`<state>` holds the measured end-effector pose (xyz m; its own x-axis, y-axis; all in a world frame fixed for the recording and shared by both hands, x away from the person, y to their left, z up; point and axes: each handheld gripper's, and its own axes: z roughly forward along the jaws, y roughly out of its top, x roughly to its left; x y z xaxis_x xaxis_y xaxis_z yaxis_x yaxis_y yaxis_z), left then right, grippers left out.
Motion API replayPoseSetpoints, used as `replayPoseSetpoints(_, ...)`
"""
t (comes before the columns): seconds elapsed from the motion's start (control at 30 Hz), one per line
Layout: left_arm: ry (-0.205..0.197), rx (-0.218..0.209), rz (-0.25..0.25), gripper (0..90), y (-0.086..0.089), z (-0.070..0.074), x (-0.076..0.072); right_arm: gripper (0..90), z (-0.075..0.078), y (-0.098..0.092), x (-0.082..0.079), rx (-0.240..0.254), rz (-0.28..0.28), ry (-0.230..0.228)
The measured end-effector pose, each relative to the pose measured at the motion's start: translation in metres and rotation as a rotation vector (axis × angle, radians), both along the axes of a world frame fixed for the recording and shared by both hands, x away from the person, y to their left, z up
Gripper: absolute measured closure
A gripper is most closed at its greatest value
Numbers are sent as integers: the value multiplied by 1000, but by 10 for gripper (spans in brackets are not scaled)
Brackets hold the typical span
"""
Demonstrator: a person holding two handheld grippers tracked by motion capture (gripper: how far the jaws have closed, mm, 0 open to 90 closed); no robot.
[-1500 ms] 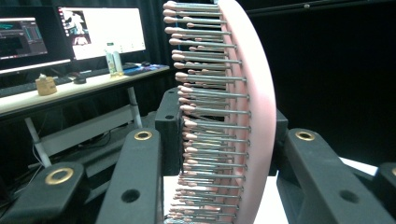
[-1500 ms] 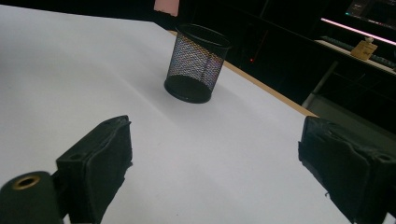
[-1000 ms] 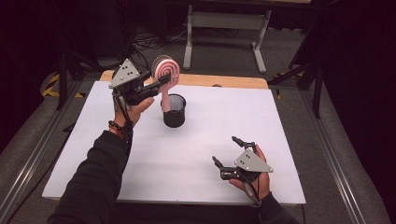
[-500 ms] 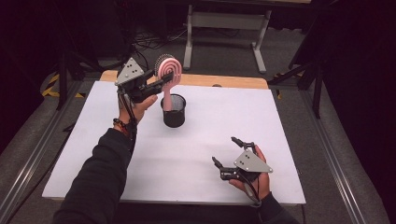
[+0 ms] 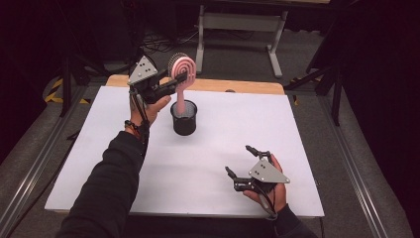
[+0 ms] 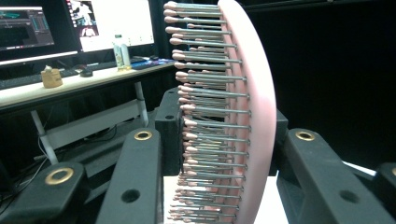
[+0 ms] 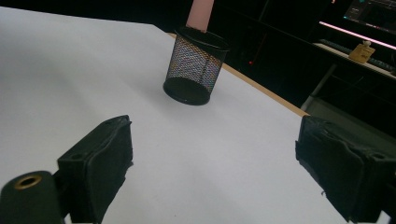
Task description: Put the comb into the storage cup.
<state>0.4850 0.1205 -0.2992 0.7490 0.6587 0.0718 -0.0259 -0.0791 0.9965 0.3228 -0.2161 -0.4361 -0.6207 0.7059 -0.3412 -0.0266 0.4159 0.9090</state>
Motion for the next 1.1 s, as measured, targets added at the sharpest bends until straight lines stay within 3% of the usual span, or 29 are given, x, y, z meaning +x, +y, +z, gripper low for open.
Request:
replayPoseSetpoints(0.3,14,-1,7,632,-5,-9,8,114,0,-1,0,2,-5,-3)
replayPoseSetpoints(0.77,29,-17,4,632,-10,-20,8,114,0,0,0,-6,1,-3)
replayPoseSetpoints(1.1,48,-2,4,632,-10,-31,9,114,0,0,0,-8,3,-1)
